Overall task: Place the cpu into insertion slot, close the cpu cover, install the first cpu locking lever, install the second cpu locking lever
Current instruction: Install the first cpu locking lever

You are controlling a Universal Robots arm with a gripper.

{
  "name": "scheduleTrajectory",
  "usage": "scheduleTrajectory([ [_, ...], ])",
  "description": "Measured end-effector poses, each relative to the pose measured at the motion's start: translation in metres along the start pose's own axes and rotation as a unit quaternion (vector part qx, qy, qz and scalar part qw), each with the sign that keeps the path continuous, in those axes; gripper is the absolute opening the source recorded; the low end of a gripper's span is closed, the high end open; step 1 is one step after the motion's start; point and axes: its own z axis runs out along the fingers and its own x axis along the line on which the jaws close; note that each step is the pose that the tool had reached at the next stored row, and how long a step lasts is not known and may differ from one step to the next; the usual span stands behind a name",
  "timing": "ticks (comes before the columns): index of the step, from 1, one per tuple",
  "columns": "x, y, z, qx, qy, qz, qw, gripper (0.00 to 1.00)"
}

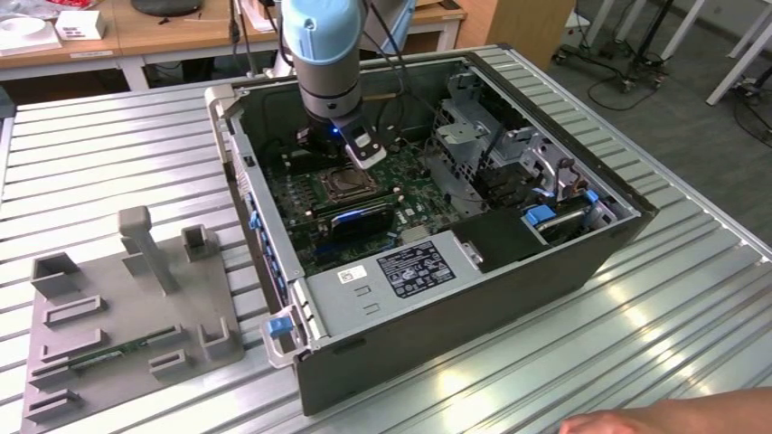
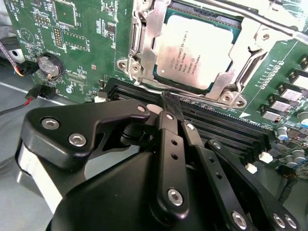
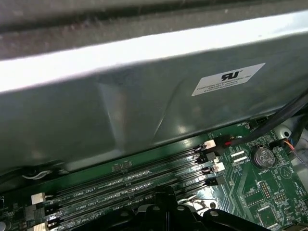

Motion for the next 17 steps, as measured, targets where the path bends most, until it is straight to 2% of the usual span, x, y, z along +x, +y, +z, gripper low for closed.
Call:
scheduleTrajectory([
  [6,-0.0003,0.0010,-0.0017,-0.0008,-0.0002,0.000,1.00000,0.11],
  [13,-0.0013,0.0043,-0.0107,-0.0002,0.0000,0.000,1.00000,0.11],
  [17,-0.0016,0.0051,-0.0127,-0.0003,-0.0001,0.000,1.00000,0.11],
])
